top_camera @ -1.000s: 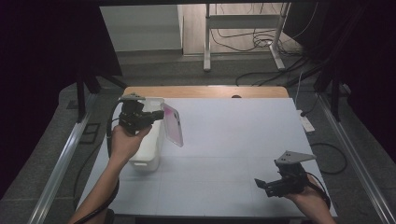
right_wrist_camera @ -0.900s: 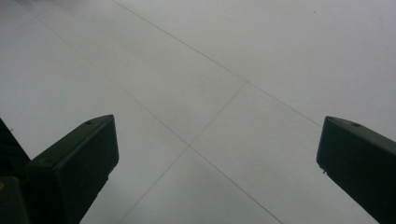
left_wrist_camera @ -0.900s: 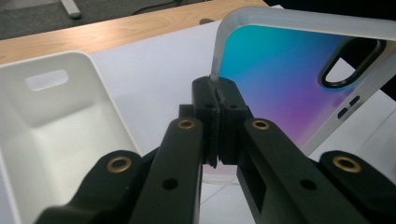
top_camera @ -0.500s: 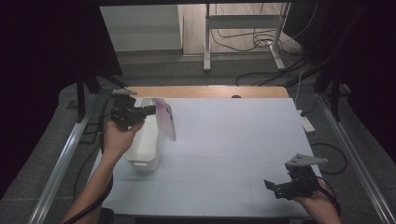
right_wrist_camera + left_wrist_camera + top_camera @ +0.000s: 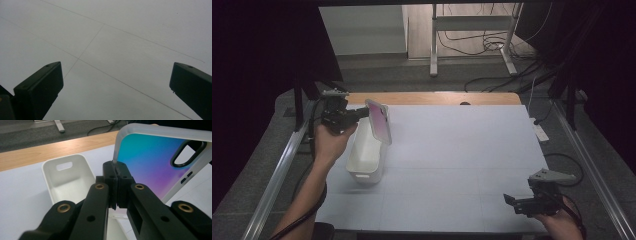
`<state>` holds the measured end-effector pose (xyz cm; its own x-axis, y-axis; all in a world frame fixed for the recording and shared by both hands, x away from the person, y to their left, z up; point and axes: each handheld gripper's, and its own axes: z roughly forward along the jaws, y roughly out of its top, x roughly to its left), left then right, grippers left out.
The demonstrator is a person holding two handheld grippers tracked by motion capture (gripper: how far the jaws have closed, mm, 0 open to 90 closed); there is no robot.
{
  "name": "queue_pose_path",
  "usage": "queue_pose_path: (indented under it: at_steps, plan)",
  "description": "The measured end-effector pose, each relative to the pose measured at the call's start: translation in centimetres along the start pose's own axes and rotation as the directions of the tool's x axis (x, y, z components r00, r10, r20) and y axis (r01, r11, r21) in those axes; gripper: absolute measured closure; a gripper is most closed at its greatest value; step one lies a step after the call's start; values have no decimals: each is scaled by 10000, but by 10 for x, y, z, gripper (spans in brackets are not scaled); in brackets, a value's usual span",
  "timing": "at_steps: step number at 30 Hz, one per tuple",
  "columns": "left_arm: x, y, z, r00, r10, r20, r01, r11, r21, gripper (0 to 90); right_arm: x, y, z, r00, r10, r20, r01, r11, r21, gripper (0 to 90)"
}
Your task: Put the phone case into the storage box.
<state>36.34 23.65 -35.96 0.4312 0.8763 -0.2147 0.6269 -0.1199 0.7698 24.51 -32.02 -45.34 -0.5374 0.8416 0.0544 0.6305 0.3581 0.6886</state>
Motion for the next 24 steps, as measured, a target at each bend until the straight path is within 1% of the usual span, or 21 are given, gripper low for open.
queue_pose_path:
  at_steps: [8,11,19,20,24]
  plan:
    - [12,5,-6,9988,-162,-460,157,9998,-103,884,0,-1,1,9999,96,142,-97,9999,108,0]
    - [17,6,-5,9977,-251,-634,243,9996,-136,884,1,-1,1,9998,39,184,-42,9999,161,0]
    - [30,6,4,9921,-573,-1112,551,9982,-222,884,2,-2,0,9994,-69,327,67,10000,53,0]
    - [30,6,4,9921,-573,-1112,551,9982,-222,884,2,-2,0,9994,-69,327,67,10000,53,0]
    - [35,6,11,9894,-584,-1332,570,9983,-149,884,3,-2,0,9995,-94,316,92,9999,49,0]
